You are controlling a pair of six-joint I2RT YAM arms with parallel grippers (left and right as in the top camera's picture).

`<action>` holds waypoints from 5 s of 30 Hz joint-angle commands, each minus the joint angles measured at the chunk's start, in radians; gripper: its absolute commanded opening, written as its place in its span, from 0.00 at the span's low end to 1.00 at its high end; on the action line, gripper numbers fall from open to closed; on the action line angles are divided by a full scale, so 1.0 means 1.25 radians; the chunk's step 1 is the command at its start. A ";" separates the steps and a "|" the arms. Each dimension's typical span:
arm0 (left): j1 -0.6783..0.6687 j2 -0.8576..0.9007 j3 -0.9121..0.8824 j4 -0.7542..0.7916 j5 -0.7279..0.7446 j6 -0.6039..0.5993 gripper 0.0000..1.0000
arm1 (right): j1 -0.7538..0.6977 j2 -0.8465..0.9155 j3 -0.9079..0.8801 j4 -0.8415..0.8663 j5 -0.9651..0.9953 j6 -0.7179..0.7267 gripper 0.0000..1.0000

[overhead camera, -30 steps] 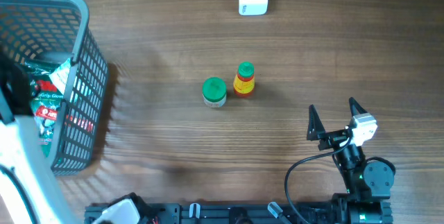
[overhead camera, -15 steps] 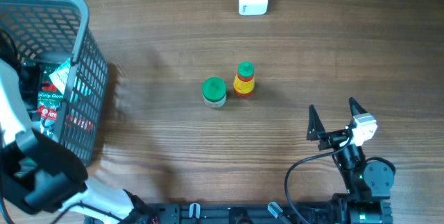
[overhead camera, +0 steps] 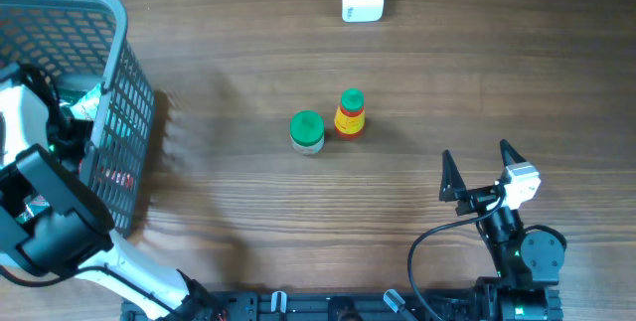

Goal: Scan the item barcode
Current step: 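Reach the left gripper into the basket and grasp the red Nescafe stick, then carry the stick toward the scanner and drop it on the table, then reach the left gripper into the basket and grasp the Zappy wipes pack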

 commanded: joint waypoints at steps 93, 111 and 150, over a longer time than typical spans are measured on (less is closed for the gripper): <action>-1.213 0.181 0.228 0.287 0.038 0.291 0.04 | 0.004 -0.005 -0.001 0.002 0.013 0.010 1.00; -1.212 0.177 0.232 0.253 -0.012 0.291 0.24 | 0.004 -0.005 -0.001 0.002 0.013 0.010 1.00; -0.216 -0.556 0.225 0.039 -0.070 0.143 0.92 | 0.004 -0.005 -0.001 0.002 0.013 0.010 1.00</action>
